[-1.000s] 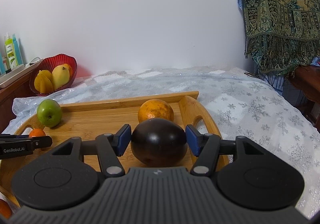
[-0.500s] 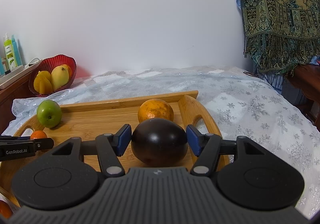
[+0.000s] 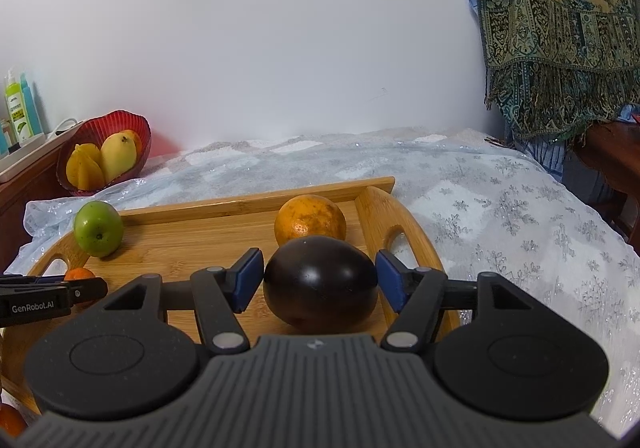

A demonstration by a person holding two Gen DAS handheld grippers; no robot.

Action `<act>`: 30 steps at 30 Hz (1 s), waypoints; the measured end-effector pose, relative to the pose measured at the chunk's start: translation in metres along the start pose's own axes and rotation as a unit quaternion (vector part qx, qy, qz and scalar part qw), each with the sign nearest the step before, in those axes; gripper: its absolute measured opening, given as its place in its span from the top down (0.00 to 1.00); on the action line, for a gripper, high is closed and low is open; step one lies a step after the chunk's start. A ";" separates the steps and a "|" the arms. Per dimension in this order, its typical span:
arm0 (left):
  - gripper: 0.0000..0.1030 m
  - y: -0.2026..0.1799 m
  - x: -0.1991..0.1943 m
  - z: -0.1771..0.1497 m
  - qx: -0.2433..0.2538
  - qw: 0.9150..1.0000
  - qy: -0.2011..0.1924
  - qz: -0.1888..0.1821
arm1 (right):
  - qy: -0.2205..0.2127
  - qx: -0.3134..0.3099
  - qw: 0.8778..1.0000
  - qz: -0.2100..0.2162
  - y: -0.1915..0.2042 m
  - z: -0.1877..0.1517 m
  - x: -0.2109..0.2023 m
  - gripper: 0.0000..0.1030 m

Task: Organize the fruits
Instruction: 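Open the left tool releasing the tangerine while the right tool releases the dark fruit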

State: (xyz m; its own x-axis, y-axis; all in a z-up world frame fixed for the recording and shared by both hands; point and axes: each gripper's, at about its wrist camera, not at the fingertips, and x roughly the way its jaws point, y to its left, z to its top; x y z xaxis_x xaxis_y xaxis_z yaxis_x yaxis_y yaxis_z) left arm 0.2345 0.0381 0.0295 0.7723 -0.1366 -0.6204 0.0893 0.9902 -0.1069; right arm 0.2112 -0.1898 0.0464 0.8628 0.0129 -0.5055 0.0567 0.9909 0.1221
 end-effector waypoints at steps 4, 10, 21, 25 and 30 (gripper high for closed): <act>0.68 0.000 0.000 0.000 0.000 1.000 0.001 0.000 | 0.000 0.002 1.000 0.000 0.000 0.001 0.000 0.34; 0.66 0.001 -0.002 0.001 -0.002 1.000 -0.001 0.000 | 0.002 0.008 1.000 -0.001 -0.001 0.000 0.000 0.31; 0.57 0.000 -0.006 0.000 -0.001 1.000 -0.005 0.001 | 0.009 0.019 1.000 0.003 -0.003 -0.001 0.000 0.22; 0.55 0.001 -0.007 0.000 -0.003 1.000 -0.006 0.001 | 0.017 0.020 1.000 0.005 -0.003 -0.002 0.001 0.21; 0.51 0.002 -0.009 0.000 -0.004 1.000 -0.007 -0.001 | 0.023 0.017 1.000 0.004 -0.001 -0.005 0.002 0.21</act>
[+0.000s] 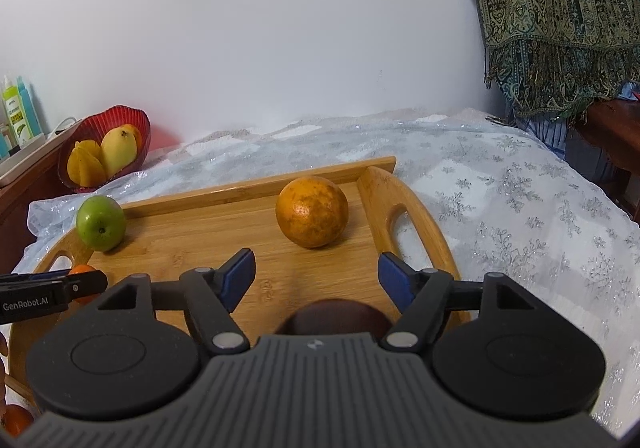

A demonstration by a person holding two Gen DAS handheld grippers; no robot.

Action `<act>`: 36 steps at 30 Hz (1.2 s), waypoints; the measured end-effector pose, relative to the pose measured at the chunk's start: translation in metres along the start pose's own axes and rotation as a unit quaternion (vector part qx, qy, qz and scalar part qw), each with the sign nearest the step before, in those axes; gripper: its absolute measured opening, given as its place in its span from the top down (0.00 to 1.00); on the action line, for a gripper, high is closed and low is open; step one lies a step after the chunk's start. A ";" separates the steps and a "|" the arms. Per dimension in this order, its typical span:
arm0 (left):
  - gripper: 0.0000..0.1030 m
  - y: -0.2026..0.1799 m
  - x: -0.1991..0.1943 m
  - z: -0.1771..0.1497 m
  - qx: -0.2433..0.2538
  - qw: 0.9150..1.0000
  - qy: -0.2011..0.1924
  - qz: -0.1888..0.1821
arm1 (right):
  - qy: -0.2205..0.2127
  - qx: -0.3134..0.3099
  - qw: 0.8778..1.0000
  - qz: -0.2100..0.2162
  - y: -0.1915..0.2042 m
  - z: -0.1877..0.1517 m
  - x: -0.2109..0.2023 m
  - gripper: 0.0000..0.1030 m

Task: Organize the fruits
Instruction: 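Open the left tool releasing the tangerine while the right tool releases the dark fruit, then move both tools back off the tray toward the fruit on the sheet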

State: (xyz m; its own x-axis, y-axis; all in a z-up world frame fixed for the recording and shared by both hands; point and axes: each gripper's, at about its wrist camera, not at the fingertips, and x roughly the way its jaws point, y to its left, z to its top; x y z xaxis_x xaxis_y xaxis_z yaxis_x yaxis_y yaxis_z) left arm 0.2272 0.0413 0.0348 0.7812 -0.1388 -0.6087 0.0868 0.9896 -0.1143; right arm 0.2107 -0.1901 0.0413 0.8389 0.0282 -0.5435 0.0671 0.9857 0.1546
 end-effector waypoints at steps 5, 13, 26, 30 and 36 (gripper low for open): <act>0.48 0.000 -0.003 0.000 -0.001 1.000 -0.003 -0.002 | 0.003 0.003 1.000 0.000 0.000 0.000 0.000 0.21; 0.38 0.003 -0.012 0.000 -0.010 1.000 -0.012 -0.006 | -0.005 0.004 1.000 0.000 -0.001 0.000 -0.004 0.22; 0.30 0.001 -0.030 -0.004 -0.007 1.000 -0.027 -0.013 | -0.019 -0.010 1.000 0.000 0.007 -0.004 -0.014 0.17; 0.28 0.002 -0.040 -0.010 -0.010 0.999 -0.029 -0.016 | -0.027 -0.014 1.000 0.002 0.011 -0.008 -0.020 0.14; 0.23 0.004 -0.061 -0.024 -0.018 0.999 -0.038 -0.020 | -0.037 -0.020 0.999 -0.002 0.014 -0.017 -0.033 0.12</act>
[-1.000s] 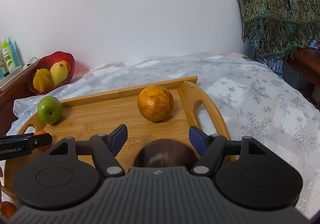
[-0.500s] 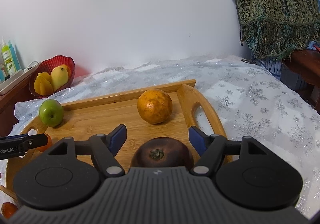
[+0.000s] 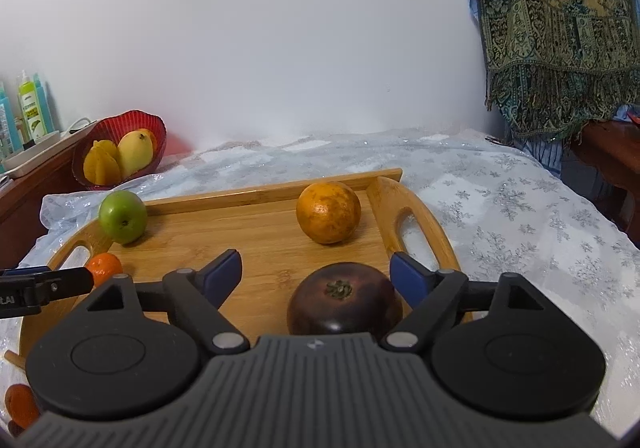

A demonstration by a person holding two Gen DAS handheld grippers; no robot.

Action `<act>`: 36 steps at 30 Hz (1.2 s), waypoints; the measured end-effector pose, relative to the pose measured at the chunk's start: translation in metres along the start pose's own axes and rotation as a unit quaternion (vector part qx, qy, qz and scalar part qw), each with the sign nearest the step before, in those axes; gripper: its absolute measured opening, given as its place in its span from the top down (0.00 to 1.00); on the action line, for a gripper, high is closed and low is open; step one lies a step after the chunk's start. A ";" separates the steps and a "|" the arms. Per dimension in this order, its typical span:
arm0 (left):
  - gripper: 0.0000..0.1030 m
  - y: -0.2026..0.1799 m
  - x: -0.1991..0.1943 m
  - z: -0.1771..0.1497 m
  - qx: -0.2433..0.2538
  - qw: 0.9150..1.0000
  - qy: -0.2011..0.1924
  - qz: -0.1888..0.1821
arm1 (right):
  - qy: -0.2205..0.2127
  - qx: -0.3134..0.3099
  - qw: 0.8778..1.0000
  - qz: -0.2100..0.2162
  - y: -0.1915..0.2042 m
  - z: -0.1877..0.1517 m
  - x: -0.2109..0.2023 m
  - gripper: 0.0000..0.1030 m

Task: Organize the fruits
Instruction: 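Move both tools back off the tray toward the fruit on the sheet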

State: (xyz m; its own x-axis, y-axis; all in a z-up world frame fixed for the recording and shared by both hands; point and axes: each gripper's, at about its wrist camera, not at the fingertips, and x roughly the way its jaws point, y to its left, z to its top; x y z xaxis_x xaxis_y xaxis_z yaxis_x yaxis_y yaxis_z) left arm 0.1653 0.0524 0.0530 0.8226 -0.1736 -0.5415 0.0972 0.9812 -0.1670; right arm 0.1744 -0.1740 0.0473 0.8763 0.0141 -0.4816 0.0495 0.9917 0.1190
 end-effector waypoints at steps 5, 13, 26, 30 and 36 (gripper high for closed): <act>0.17 -0.006 -0.021 -0.009 0.011 1.000 -0.028 0.004 | -0.013 0.012 1.000 0.006 -0.002 -0.012 -0.020 0.11; 0.14 -0.008 -0.051 -0.038 0.017 0.998 -0.061 0.014 | -0.036 0.003 0.999 0.016 0.007 -0.047 -0.054 0.11; 0.09 -0.006 -0.086 -0.089 0.010 0.998 -0.061 0.027 | -0.060 -0.052 0.997 0.003 0.030 -0.080 -0.078 0.06; 0.09 -0.006 -0.092 -0.097 0.008 0.997 -0.062 0.033 | -0.056 -0.057 0.997 -0.006 0.033 -0.088 -0.081 0.06; 0.09 -0.006 -0.096 -0.104 0.008 0.998 -0.057 0.035 | -0.056 -0.064 0.996 -0.016 0.036 -0.096 -0.086 0.06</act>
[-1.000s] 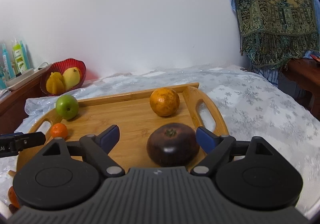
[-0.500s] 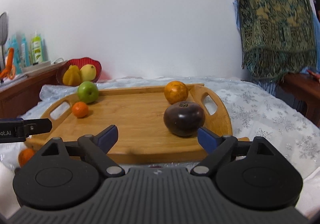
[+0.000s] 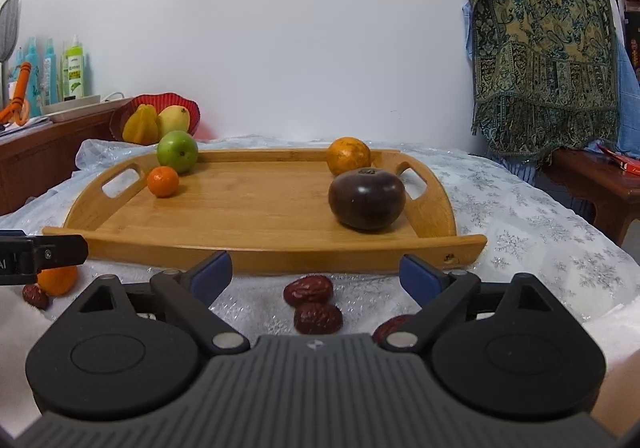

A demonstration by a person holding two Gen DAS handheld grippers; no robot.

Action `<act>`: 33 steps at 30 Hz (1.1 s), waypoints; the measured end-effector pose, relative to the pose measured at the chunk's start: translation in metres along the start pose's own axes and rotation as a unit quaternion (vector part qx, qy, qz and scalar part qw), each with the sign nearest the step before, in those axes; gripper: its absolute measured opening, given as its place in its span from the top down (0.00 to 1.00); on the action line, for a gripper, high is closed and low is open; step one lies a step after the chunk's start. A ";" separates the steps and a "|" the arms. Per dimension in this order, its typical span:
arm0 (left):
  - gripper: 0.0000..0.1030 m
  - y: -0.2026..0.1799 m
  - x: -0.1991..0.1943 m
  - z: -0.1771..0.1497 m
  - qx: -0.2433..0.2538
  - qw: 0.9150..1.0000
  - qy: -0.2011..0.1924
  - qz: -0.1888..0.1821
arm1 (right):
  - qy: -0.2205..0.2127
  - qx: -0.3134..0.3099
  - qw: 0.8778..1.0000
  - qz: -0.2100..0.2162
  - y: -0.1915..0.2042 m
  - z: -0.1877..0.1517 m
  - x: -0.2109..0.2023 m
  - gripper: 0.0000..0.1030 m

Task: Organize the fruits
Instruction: 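Move both tools back off the tray toward the fruit on the sheet, then grasp a tangerine with the left tool while the right tool grasps a red date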

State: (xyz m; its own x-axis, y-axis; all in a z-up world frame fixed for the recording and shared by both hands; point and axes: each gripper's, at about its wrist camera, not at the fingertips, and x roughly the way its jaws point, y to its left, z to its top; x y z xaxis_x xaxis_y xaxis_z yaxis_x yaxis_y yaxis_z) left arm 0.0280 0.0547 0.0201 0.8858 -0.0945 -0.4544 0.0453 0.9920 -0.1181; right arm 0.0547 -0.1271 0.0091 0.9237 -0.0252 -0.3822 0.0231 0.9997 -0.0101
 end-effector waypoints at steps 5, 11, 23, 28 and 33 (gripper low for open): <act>0.15 0.000 -0.001 -0.003 0.001 1.000 0.005 -0.003 | 0.010 0.004 1.000 0.006 0.002 -0.004 -0.002 0.11; 0.35 0.001 0.001 -0.004 -0.004 1.000 0.014 -0.008 | 0.025 0.005 1.000 0.018 0.004 -0.008 -0.001 0.24; 0.49 0.001 0.008 -0.005 -0.002 1.000 0.024 0.007 | 0.022 -0.006 1.000 0.014 0.008 -0.003 0.007 0.31; 0.54 0.001 0.012 -0.005 -0.001 1.000 0.028 0.014 | 0.030 -0.004 0.999 0.012 0.009 -0.003 0.014 0.37; 0.55 0.002 0.015 -0.007 -0.007 0.999 0.034 0.015 | 0.035 -0.003 0.999 0.011 0.010 -0.005 0.016 0.46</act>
State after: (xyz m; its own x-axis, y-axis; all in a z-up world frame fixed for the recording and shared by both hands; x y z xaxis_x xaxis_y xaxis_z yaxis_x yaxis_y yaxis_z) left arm 0.0382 0.0551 0.0071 0.8532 -0.0699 -0.5169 0.0114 0.9932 -0.1155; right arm 0.0678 -0.1178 -0.0021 0.8946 -0.0032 -0.4469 0.0000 1.0000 -0.0072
